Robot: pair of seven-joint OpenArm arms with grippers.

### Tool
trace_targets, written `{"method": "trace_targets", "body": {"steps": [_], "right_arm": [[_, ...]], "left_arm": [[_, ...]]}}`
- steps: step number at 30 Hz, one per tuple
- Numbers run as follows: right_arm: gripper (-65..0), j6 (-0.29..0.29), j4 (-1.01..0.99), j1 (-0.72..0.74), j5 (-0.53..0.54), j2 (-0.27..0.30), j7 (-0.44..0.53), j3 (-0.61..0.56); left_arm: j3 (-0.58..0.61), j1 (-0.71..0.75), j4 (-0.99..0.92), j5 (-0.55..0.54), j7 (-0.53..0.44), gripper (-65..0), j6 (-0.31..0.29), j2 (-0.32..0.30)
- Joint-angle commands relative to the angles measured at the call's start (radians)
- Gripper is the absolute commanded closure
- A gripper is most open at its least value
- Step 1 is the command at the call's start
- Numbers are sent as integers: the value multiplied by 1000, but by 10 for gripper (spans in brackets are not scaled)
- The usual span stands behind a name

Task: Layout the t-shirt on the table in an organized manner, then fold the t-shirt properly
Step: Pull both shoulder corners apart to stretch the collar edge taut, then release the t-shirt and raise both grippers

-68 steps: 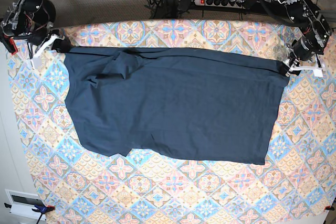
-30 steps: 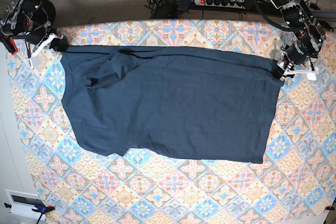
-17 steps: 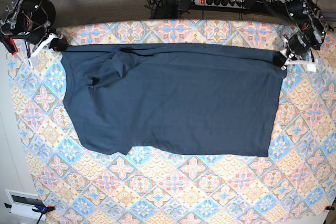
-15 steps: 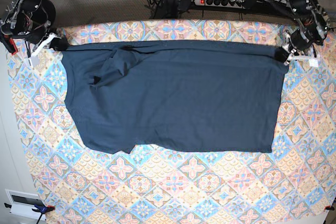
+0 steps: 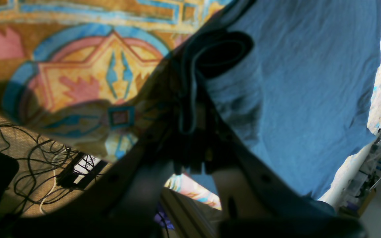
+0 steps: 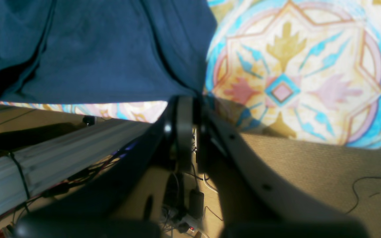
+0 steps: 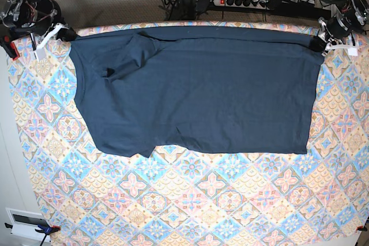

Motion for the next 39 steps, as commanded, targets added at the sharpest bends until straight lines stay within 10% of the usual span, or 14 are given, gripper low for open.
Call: {"method": "trace_targets", "body": {"steps": [1, 13, 39], "right_arm": [[-15, 3, 18, -2, 7, 24, 9, 10], [-160, 3, 18, 1, 7, 24, 9, 67], [-165, 3, 191, 53, 1, 24, 19, 158]], "left_arm": [[-2, 10, 9, 24, -1, 0, 6, -6], [-24, 10, 140, 22, 91, -104, 12, 11], [-211, 43, 143, 30, 59, -185, 6, -32]]}}
